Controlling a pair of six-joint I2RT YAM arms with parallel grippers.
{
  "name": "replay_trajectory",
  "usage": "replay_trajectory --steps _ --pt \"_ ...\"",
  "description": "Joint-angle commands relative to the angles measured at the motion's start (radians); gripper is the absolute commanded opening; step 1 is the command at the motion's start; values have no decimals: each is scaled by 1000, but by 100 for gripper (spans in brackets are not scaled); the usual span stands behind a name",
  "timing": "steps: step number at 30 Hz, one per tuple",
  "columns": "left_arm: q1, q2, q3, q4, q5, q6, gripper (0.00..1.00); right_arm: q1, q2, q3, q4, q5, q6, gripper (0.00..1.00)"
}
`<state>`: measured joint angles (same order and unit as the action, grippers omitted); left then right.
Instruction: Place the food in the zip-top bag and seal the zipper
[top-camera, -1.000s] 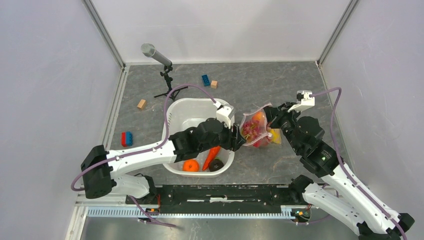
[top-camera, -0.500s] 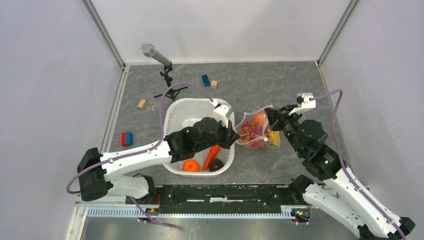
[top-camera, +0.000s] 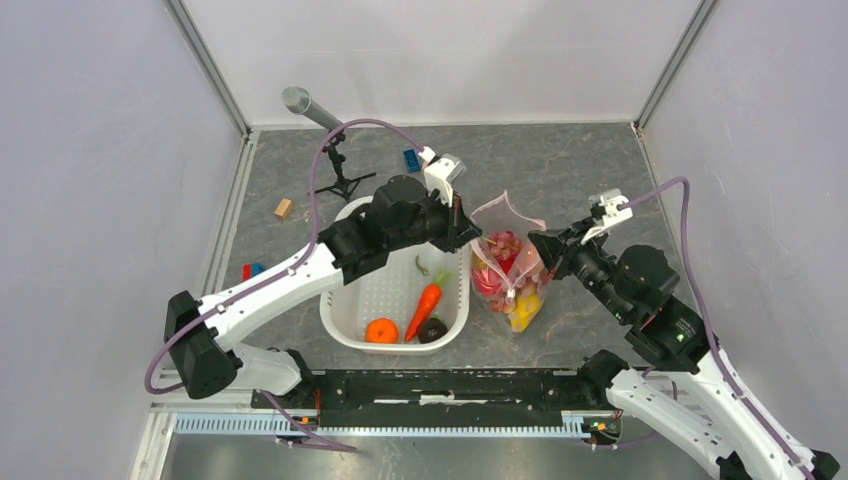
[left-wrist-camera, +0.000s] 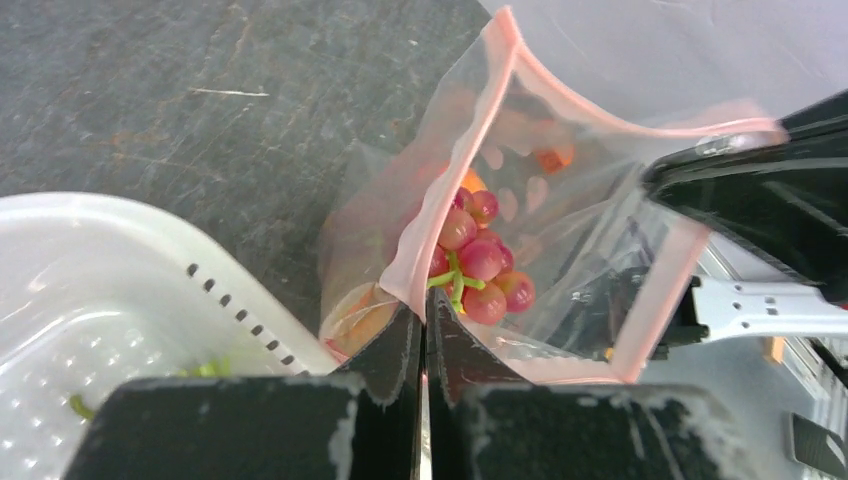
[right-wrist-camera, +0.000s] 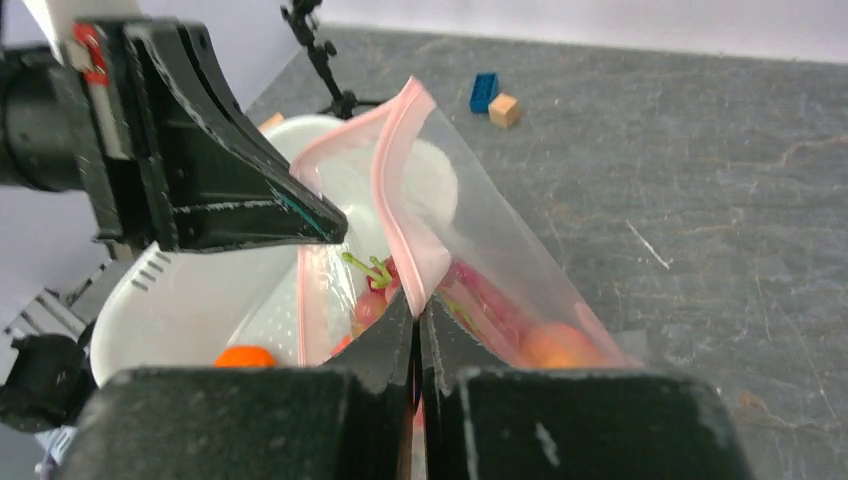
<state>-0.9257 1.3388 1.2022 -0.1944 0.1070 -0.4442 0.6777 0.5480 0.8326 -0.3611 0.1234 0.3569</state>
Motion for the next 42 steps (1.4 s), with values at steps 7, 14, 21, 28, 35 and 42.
replay_trajectory --steps 7,14,21,28,35,42 --pt "8 92 11 -35 194 8 61 -1 -3 -70 -89 30 84 6" --pt "9 -46 -8 -29 175 32 72 -1 -28 -92 -30 95 134 4" --pt "10 -251 -60 -155 -42 110 98 -1 -70 -102 -15 156 152 4" --pt "26 -373 -302 -306 -207 77 100 -1 -83 -116 -42 155 152 4" --pt "40 -428 -489 -322 -154 -7 100 -1 -90 -128 -69 157 156 4" --pt "63 -267 -527 -102 -114 -12 100 -1 -53 -136 -52 149 147 5"
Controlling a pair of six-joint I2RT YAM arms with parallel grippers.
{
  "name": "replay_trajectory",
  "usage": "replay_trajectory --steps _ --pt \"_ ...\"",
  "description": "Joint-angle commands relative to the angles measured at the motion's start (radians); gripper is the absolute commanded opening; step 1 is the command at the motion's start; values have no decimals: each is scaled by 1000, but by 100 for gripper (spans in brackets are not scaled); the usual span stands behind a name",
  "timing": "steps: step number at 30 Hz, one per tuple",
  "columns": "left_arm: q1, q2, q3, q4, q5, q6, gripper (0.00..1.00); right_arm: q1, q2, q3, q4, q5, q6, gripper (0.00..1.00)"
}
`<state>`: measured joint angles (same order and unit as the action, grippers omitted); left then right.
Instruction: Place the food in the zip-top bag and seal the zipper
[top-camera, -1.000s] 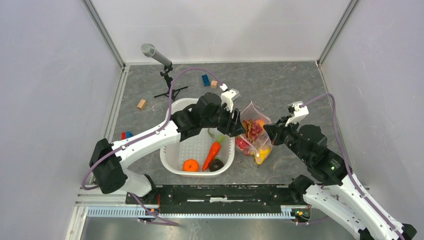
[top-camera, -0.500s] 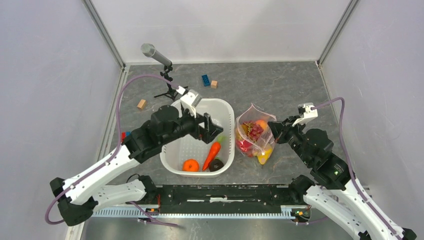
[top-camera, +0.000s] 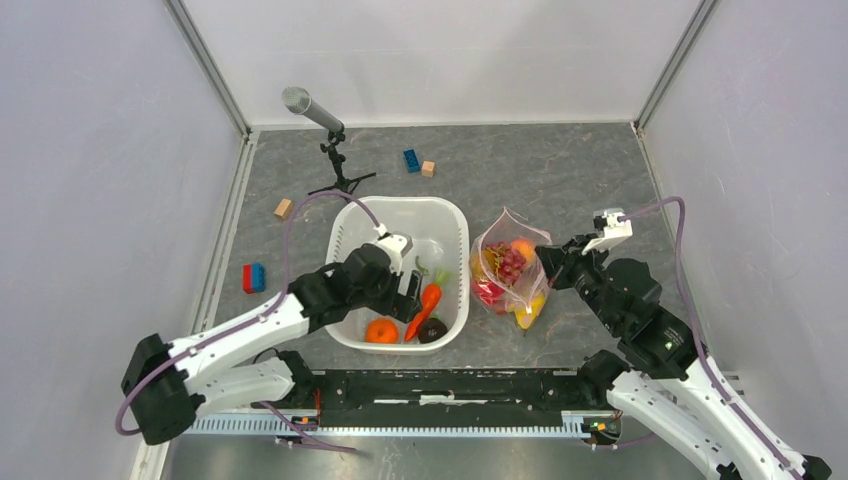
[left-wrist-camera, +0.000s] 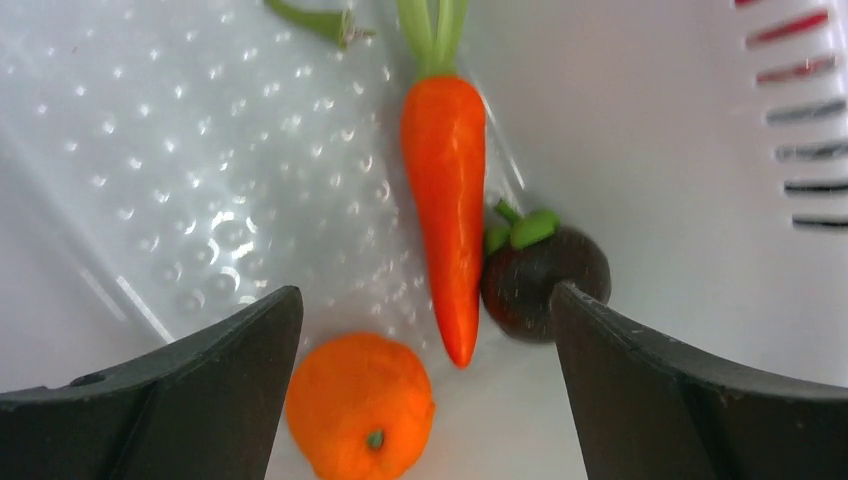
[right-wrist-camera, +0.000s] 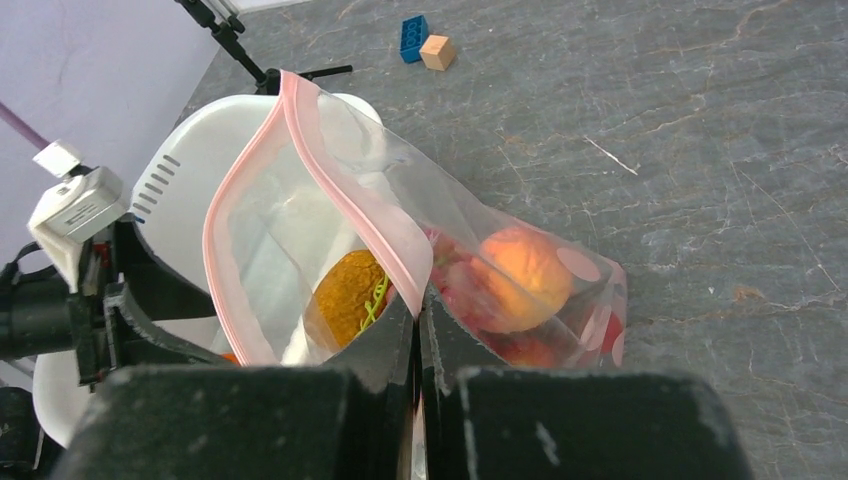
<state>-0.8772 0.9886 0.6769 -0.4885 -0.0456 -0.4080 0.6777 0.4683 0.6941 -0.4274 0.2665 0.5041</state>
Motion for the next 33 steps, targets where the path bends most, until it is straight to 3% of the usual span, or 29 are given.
replay_trajectory --steps 1,9,14,18,24,27,33 --pt "20 127 -3 235 41 -58 100 -1 35 5 15 4 -2 5" --pt "112 385 70 451 74 -69 96 -1 29 -19 69 -8 -32 5" --pt "125 517 126 464 144 -25 91 -1 -32 -69 80 13 -89 5" --pt "125 605 145 466 221 -16 73 -1 -66 -90 70 91 -137 5" --pt "135 629 200 335 174 60 52 -1 -54 -128 98 189 -189 5" --pt "147 639 231 347 161 86 42 -1 -34 -165 140 213 -198 4" --pt "181 643 301 313 189 83 32 -1 -3 -152 166 214 -220 2"
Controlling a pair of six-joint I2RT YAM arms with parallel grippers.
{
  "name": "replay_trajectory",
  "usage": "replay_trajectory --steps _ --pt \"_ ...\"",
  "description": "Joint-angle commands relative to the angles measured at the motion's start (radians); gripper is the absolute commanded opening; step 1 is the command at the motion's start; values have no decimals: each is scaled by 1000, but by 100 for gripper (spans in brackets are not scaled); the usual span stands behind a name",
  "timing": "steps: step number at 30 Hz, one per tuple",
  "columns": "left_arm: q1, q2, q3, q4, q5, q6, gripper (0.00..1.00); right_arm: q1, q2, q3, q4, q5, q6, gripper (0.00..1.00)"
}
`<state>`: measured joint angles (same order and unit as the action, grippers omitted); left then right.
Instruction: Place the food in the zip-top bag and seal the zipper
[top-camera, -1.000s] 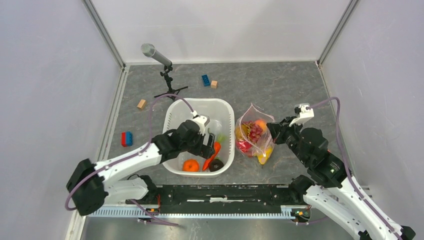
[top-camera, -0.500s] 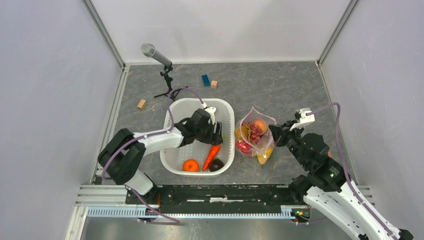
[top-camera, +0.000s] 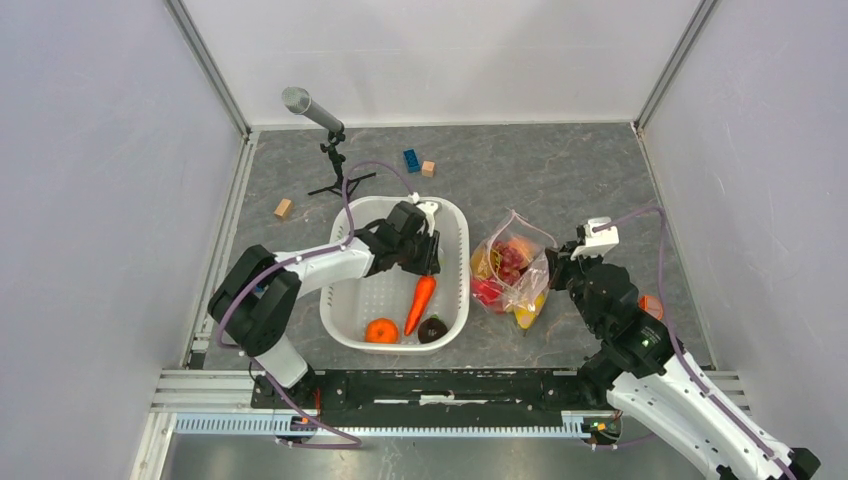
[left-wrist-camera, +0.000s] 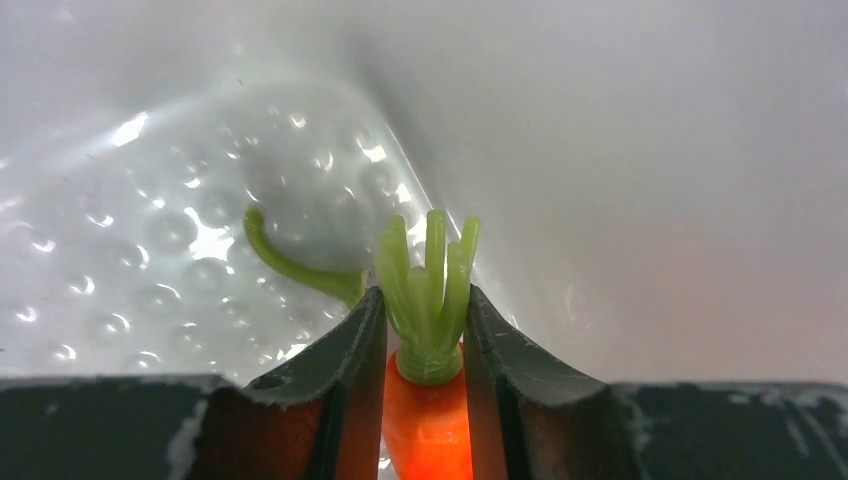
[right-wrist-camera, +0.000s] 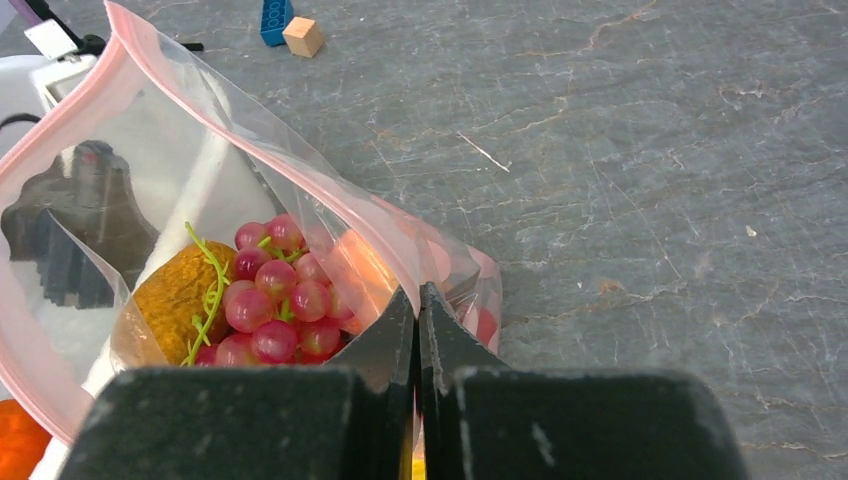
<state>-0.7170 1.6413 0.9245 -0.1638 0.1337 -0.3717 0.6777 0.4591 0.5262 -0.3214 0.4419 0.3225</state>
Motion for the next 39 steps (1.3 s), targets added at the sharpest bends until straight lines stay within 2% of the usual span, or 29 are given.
replay_trajectory --steps 1,2,3,5,7,8,13,18,26,33,36,39 --pt "23 -23 47 -8 10 44 36 -1 2 21 62 40 -46 2" --pt "26 -37 42 -16 15 48 41 -1 -3 21 64 40 -50 2" --pt "27 -50 41 -27 17 57 34 -1 -9 26 60 41 -48 2" --pt "28 -97 10 -19 -7 57 30 -1 -26 31 57 31 -36 0" --pt "41 -145 -25 7 -4 57 4 -1 -49 27 68 20 -22 0" --pt "50 -158 -26 5 -2 57 3 -1 -60 23 75 13 -15 0" --pt "65 -284 14 -29 -26 51 2 -1 -86 34 74 -2 21 2" --pt "65 -462 18 8 -11 17 2 -1 -10 105 55 -73 57 2" --pt "64 -688 -20 264 152 -94 2 -1 127 206 95 -320 155 1" --pt "28 -683 -67 612 245 -180 2 -1 137 179 154 -430 223 0" --pt "-32 -641 -63 773 210 -130 2 -1 122 180 166 -437 235 0" --pt "-127 -577 -34 881 159 4 2 -1 121 195 156 -438 240 0"
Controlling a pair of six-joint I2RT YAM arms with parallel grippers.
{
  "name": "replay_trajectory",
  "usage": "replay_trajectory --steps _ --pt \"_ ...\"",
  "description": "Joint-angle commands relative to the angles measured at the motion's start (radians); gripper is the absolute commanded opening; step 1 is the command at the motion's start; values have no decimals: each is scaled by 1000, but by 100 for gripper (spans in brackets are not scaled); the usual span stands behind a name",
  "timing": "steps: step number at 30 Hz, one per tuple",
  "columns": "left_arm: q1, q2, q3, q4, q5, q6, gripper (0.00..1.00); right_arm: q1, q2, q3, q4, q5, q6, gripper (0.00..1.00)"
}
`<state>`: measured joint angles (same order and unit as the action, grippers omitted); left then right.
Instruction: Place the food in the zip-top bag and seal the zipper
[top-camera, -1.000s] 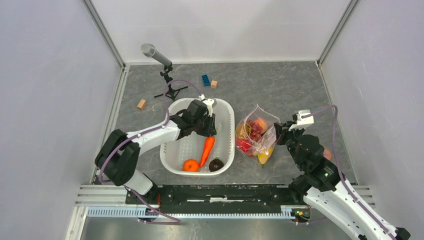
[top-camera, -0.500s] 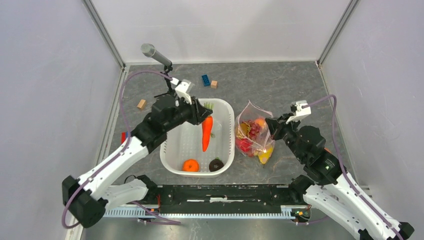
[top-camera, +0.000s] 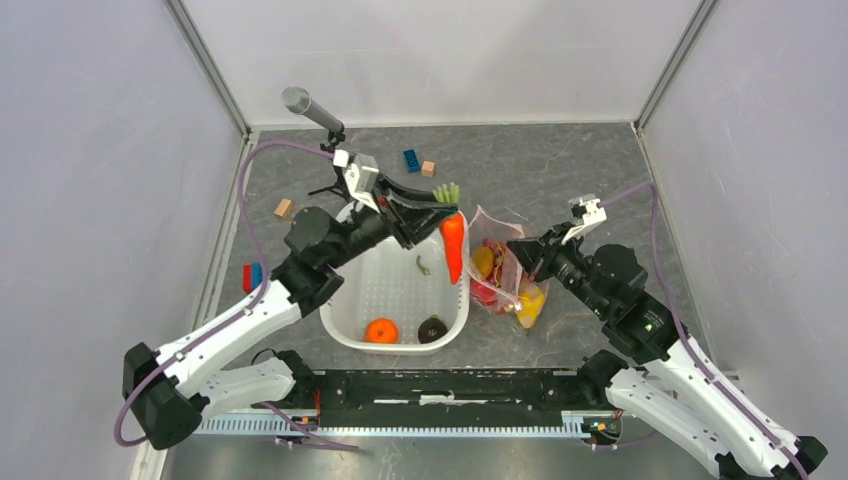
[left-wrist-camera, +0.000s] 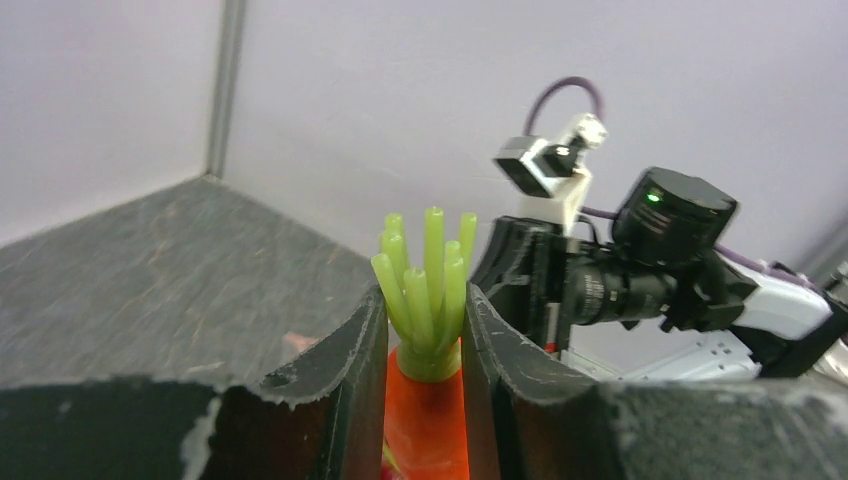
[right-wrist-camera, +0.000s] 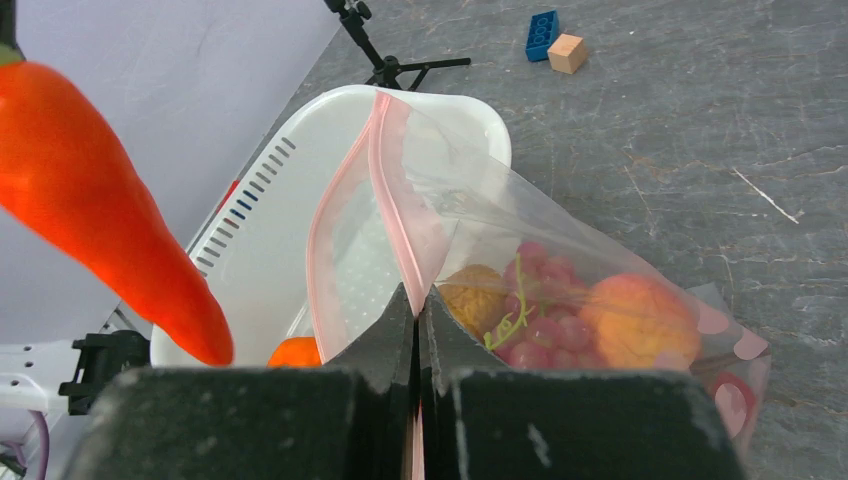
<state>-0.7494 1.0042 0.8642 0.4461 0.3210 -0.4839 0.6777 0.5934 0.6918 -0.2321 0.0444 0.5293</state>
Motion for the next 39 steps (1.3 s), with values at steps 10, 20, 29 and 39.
replay_trajectory --steps 10,20,29,39 --pt "-227 263 -10 647 -279 325 2 -1 -47 15 66 -37 70 0" --pt "-303 321 -93 648 -318 464 2 -1 -90 24 78 20 139 0" --pt "-395 405 -158 689 -431 566 5 0 -122 -21 167 21 249 1" --pt "-400 347 -178 375 -363 494 26 -1 -152 -12 144 95 246 3"
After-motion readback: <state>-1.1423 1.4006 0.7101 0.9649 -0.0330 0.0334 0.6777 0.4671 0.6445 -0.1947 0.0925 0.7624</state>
